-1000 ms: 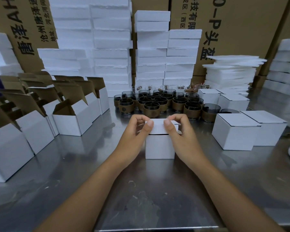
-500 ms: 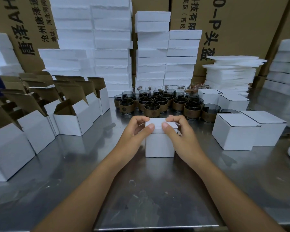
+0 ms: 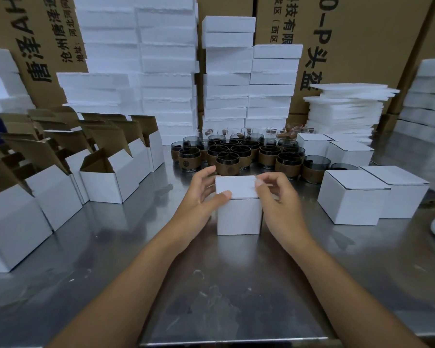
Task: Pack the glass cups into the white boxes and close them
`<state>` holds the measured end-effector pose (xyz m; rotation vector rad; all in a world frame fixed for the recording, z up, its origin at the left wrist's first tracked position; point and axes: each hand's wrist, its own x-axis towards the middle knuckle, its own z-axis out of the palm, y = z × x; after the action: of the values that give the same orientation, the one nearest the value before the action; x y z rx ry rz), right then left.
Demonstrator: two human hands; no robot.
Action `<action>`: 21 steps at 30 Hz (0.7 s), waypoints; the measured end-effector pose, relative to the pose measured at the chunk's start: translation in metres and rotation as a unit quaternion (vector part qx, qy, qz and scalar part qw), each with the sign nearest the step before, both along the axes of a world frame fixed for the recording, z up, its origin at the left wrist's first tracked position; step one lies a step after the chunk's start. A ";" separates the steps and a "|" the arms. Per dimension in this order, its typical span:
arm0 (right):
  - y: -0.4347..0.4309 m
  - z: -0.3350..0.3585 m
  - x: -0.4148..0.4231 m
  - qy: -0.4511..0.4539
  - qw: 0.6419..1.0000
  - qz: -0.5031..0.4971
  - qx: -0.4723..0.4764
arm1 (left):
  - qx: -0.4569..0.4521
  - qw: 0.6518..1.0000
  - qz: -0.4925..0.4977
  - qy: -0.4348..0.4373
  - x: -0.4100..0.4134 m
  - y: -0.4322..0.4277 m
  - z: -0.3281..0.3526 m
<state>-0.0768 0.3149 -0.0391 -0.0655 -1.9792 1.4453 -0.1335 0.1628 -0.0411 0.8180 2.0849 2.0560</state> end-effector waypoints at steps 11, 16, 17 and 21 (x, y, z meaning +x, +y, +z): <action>-0.010 -0.009 0.012 -0.091 0.973 0.045 0.207 | 0.074 0.995 0.059 -0.039 -0.010 0.002 -0.004; -0.030 -0.005 0.009 -0.099 0.968 -0.037 0.226 | 0.059 0.997 0.051 -0.020 -0.003 0.002 -0.004; -0.032 -0.003 0.009 -0.109 0.966 -0.050 0.230 | 0.054 0.997 0.048 -0.012 -0.001 0.002 -0.004; -0.033 0.003 0.009 -0.129 0.945 -0.100 0.284 | 0.056 0.997 0.046 -0.001 0.002 0.002 -0.004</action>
<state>-0.0681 0.2824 -0.0360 -0.2005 -2.4515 0.7267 -0.1313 0.1653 -0.0448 0.7474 2.0603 2.2377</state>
